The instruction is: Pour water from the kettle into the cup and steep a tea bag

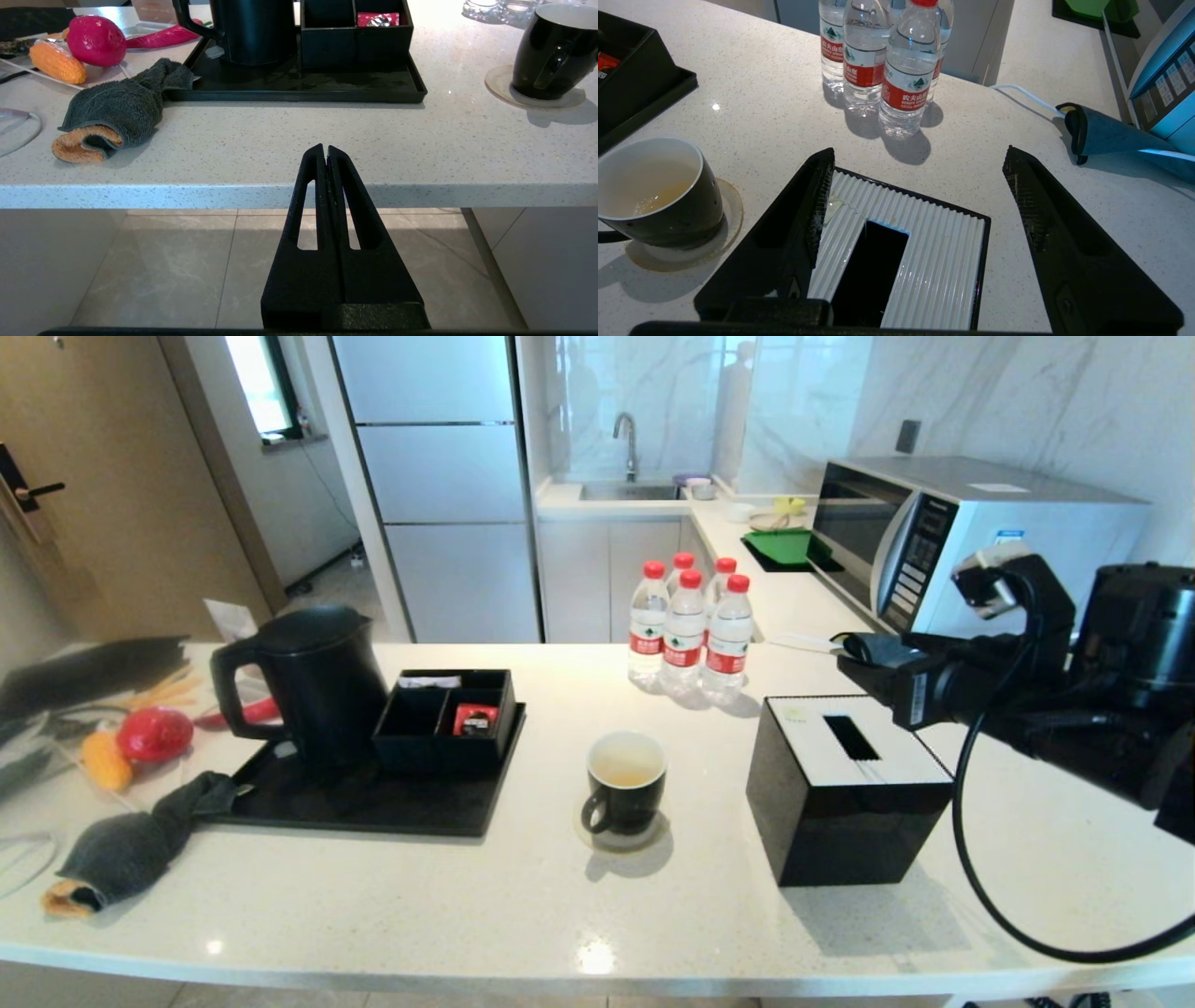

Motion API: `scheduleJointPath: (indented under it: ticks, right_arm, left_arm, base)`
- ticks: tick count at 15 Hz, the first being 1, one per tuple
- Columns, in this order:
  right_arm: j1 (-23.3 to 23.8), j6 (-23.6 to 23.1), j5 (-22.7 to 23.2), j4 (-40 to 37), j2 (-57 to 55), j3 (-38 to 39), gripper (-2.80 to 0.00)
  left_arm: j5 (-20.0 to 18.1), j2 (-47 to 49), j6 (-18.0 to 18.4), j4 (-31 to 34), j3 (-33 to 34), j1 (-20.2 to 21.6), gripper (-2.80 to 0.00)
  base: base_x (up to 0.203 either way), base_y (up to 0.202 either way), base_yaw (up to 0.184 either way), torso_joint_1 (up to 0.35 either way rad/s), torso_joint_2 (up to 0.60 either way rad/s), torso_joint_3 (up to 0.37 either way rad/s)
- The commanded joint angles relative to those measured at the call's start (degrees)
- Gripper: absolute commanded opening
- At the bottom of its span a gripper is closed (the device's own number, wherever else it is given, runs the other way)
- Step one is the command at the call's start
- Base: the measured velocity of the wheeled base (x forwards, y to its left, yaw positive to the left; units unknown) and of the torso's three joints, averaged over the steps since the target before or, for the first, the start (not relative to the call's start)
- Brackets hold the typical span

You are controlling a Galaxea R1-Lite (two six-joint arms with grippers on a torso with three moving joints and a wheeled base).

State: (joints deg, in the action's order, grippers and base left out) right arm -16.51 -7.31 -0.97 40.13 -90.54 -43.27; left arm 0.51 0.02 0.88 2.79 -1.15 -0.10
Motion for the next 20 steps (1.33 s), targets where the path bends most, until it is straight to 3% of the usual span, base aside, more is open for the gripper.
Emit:
scheduleJointPath:
  ticks: [1, 7, 14, 20]
  right_arm:
    - [0.3, 0.0, 0.1, 0.3, 0.3, -0.6, 0.0]
    - [1.2, 0.2, -0.1, -0.5, 5.0, -3.0, 0.0]
    - [2.6, 0.2, -0.1, -0.6, 11.4, -0.6, 0.0]
    - [2.6, 0.2, -0.1, 0.1, 16.1, 6.0, 0.0]
  left_arm:
    - [0.0, 0.0, 0.0, 0.0, 0.0, 0.0, -2.8]
    - [0.0, 0.0, 0.0, 0.0, 0.0, 0.0, -2.8]
    - [0.0, 0.0, 0.0, 0.0, 0.0, 0.0, -2.8]
    - [0.0, 0.0, 0.0, 0.0, 0.0, 0.0, -2.8]
  base:
    - [0.0, 0.0, 0.0, 0.0, 0.0, 0.0]
    - [0.0, 0.0, 0.0, 0.0, 0.0, 0.0]
    - [0.0, 0.0, 0.0, 0.0, 0.0, 0.0]
    - [0.0, 0.0, 0.0, 0.0, 0.0, 0.0]
